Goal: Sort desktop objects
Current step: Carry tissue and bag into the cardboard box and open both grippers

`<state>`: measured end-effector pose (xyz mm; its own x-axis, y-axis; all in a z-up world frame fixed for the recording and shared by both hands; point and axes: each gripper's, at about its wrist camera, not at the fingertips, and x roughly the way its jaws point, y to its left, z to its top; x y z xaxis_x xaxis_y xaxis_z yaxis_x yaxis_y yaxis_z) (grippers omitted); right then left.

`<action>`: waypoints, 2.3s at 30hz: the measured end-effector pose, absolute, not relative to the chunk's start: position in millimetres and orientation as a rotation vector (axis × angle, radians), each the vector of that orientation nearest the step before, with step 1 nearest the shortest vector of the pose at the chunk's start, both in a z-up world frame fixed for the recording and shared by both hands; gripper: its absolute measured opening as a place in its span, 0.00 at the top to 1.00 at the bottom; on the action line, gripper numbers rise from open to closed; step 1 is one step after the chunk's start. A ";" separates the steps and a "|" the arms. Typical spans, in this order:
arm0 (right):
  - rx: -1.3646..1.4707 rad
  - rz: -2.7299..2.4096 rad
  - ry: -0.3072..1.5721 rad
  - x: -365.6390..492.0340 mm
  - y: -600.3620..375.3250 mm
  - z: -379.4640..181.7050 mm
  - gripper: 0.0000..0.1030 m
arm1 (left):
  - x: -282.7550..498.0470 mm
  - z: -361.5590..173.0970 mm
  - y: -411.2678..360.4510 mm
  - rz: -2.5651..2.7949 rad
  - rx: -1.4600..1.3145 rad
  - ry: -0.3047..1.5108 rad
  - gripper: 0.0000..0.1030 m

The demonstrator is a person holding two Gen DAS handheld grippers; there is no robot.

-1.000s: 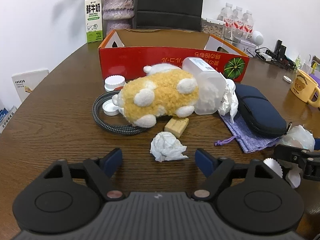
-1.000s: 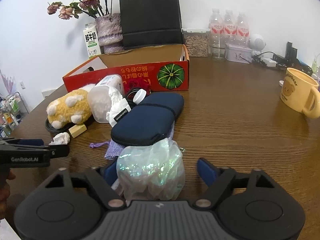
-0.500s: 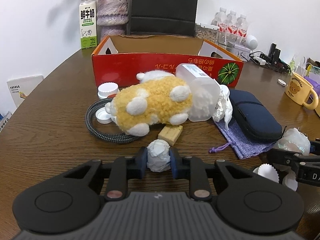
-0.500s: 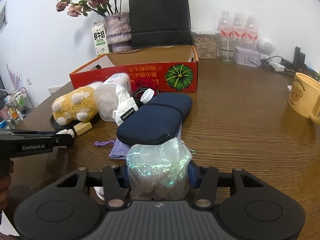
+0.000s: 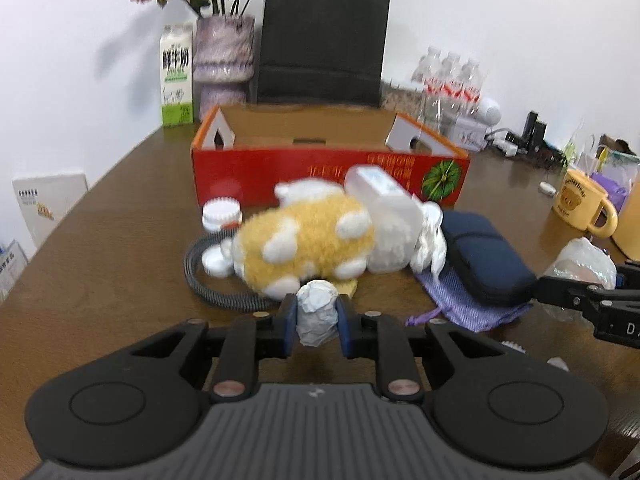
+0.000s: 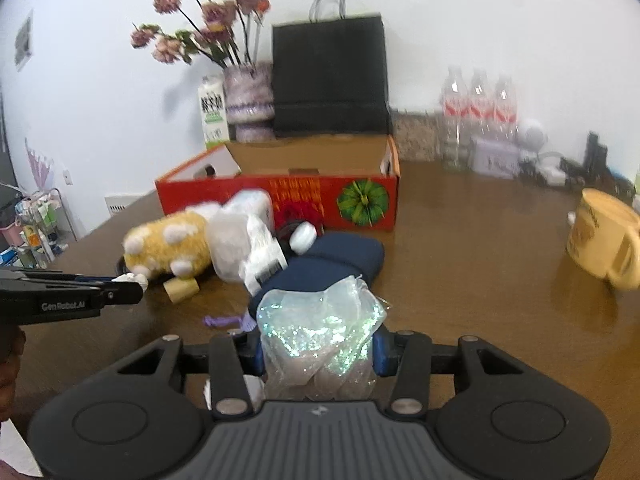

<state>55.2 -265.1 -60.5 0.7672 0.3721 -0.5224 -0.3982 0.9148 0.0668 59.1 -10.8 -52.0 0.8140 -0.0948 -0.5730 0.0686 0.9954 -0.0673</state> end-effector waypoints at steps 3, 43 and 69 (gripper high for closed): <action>-0.074 0.442 0.504 60.6 -258.6 -47.6 0.57 | 64.3 -38.5 -8.0 -0.087 -0.049 0.577 0.80; -0.121 0.352 0.973 473.4 -116.2 -64.8 0.47 | 456.6 -44.4 22.6 0.049 -0.018 1.011 0.71; -0.012 0.403 0.943 434.4 -135.5 -11.7 0.00 | 413.6 2.2 37.7 0.069 -0.076 0.931 0.00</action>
<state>434.4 -135.5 -11.7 0.5183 0.3309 -0.7886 -0.3414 0.9255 0.1640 413.6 37.7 2.2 0.5954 0.0270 -0.8030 -0.0924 0.9951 -0.0350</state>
